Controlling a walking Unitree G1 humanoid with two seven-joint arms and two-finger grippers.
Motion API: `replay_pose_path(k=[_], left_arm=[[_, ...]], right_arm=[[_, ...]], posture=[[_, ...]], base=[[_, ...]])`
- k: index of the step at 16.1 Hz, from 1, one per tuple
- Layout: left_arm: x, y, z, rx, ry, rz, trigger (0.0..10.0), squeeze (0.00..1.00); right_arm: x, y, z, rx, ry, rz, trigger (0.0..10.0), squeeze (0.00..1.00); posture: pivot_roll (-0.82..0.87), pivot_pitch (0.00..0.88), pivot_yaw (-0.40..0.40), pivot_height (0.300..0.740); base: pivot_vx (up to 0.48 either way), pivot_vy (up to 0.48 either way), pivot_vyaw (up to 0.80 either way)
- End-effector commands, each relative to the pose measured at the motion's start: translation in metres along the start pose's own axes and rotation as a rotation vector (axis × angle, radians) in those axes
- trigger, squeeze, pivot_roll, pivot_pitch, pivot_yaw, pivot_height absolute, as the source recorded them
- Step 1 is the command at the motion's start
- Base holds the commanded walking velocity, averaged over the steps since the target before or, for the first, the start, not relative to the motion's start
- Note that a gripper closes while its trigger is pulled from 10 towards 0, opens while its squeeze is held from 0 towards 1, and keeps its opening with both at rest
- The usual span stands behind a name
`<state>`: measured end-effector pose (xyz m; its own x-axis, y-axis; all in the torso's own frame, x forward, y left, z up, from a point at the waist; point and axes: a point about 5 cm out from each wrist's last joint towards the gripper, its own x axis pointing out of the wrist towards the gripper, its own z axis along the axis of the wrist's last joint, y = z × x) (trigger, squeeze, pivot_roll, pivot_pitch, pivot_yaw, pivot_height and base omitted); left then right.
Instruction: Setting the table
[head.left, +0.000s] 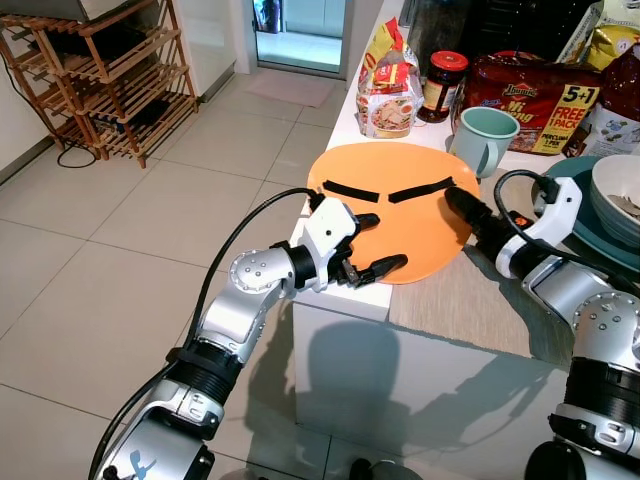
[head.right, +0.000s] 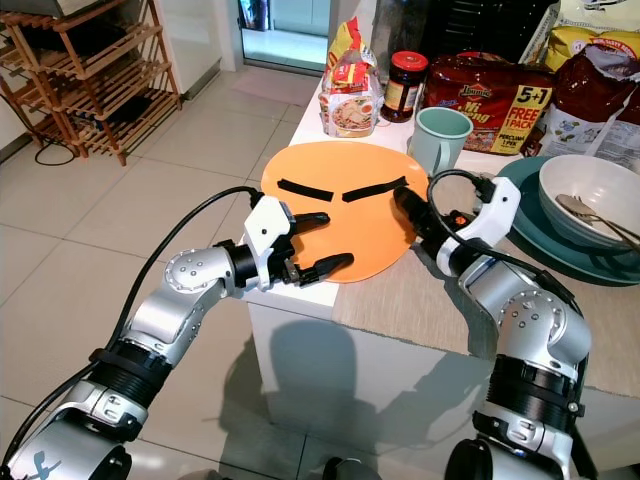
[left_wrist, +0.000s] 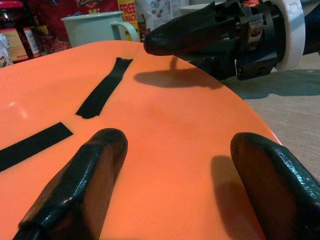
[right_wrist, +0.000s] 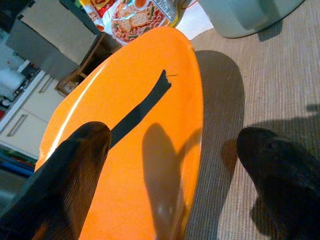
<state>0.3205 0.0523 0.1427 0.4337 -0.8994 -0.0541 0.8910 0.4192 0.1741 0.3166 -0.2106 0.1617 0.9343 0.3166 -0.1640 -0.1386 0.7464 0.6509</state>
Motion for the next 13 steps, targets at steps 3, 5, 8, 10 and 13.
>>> replay_pose_path(k=[3, 5, 8, 10, 13], left_arm=[[-0.002, -0.0075, -0.0128, -0.023, 0.055, -0.04, 10.0, 0.0], [-0.0019, -0.0078, -0.0128, -0.022, 0.054, -0.043, 10.0, 0.0], [-0.0019, -0.0076, -0.0125, -0.02, 0.055, -0.045, 10.0, 0.0], [-0.0017, -0.0077, -0.0124, -0.018, 0.055, -0.047, 10.0, 0.0], [-0.0015, -0.0074, -0.012, -0.017, 0.054, -0.047, 10.0, 0.0]], right_arm=[[0.0028, 0.0088, -0.0038, 0.054, 0.043, 0.11, 10.0, 0.0], [0.0015, 0.0091, -0.0081, 0.066, 0.077, 0.139, 5.4, 0.0], [-0.0011, 0.0089, -0.0083, 0.072, 0.08, 0.154, 0.0, 0.0], [-0.0022, 0.0088, -0.0065, 0.074, 0.075, 0.16, 0.0, 0.0], [-0.0023, 0.0097, -0.0051, 0.073, 0.066, 0.166, 0.0, 0.0]], posture=[[-0.01, 0.06, -0.042, 0.74], [-0.01, 0.06, -0.041, 0.74], [-0.01, 0.061, -0.039, 0.74], [-0.01, 0.061, -0.039, 0.74], [-0.01, 0.058, -0.037, 0.74]], base=[[0.0, 0.0, 0.0], [0.0, 0.0, 0.0], [0.0, 0.0, 0.0], [0.0, 0.0, 0.0], [0.0, 0.0, 0.0]])
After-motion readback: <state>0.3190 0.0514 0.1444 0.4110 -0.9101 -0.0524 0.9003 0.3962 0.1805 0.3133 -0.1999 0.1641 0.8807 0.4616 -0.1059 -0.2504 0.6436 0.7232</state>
